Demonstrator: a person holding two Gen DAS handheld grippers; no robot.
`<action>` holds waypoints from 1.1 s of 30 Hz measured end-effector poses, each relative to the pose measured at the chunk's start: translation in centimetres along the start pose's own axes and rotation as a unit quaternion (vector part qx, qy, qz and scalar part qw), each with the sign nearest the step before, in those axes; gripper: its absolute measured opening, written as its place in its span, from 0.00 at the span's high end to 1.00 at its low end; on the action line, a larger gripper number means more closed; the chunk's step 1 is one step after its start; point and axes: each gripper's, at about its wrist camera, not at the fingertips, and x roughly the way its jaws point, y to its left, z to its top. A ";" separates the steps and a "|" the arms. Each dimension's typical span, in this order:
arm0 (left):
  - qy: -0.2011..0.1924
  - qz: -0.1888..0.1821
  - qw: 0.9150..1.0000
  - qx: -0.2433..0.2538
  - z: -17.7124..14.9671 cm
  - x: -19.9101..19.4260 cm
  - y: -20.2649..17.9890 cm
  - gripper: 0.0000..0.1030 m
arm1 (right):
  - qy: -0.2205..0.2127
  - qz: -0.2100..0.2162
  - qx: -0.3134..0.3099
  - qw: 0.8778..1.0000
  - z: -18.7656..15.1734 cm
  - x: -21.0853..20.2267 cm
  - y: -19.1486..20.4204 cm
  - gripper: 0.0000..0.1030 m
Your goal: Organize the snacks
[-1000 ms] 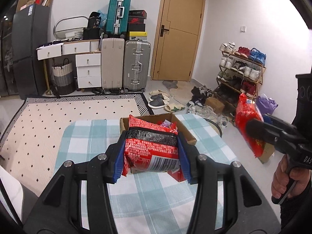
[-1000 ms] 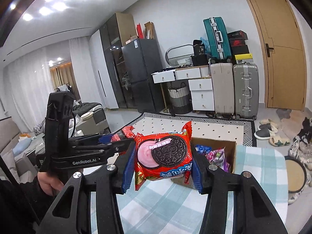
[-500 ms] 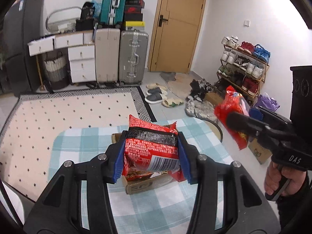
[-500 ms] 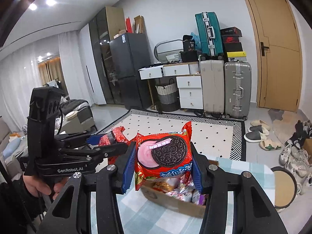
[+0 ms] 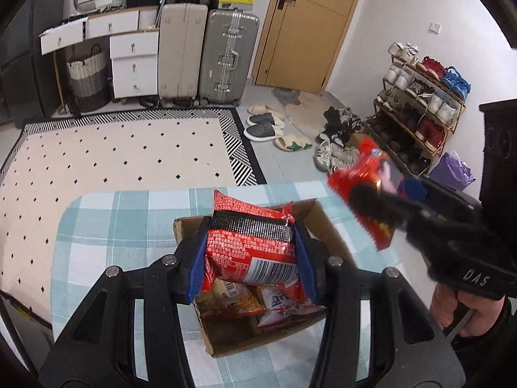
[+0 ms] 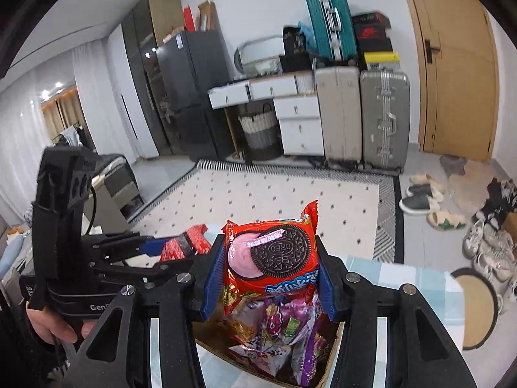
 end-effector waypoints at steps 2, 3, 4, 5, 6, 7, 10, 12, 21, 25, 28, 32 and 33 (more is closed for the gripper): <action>0.015 -0.004 1.000 -0.005 -0.3 2.0 0.6 0.56 | 0.019 0.002 0.007 1.000 -0.5 2.1 -0.6 0.52; 0.019 -0.005 1.000 -0.006 -0.6 2.8 0.9 0.56 | 0.025 0.003 0.010 1.000 -1.0 2.9 -0.9 0.52; 0.023 -0.005 1.000 -0.007 -1.0 3.4 1.1 0.56 | 0.031 0.005 0.013 0.999 -1.2 3.6 -1.1 0.52; 0.028 -0.007 1.000 -0.008 -1.4 4.1 1.4 0.56 | 0.040 0.008 0.017 0.999 -1.4 4.5 -1.4 0.52; 0.030 -0.008 0.999 -0.010 -1.9 4.5 1.9 0.56 | 0.045 0.009 0.020 0.999 -2.1 5.2 -1.5 0.52; 0.031 -0.009 0.999 -0.014 -2.0 5.0 2.2 0.56 | 0.049 0.009 0.022 0.999 -2.2 5.7 -1.7 0.52; 0.037 -0.018 0.999 -0.024 -2.7 6.1 2.9 0.57 | 0.051 0.003 0.024 0.998 -3.1 6.9 -1.8 0.51; 0.043 -0.025 0.998 -0.029 -2.9 6.6 3.2 0.56 | 0.046 -0.001 0.017 0.999 -3.5 6.9 -1.7 0.48; 0.030 -0.030 0.998 -0.039 -3.8 5.5 3.6 0.27 | 0.007 0.009 0.021 1.000 -4.5 3.1 -1.2 0.32; 0.015 -0.023 0.999 -0.034 -4.2 3.2 3.2 0.24 | -0.009 0.003 0.018 1.000 -4.8 0.3 -0.9 0.31; 0.003 -0.014 1.000 -0.021 -4.7 0.9 2.5 0.24 | -0.028 0.003 0.022 0.999 -5.0 -2.4 -0.5 0.26; -0.029 0.009 1.000 -0.009 -5.6 -2.8 1.6 0.23 | -0.055 -0.001 0.015 0.998 -5.5 -5.9 0.5 0.25; -0.039 0.018 0.999 -0.007 -5.9 -3.9 1.4 0.23 | -0.058 -0.002 0.012 0.998 -5.7 -6.6 0.8 0.23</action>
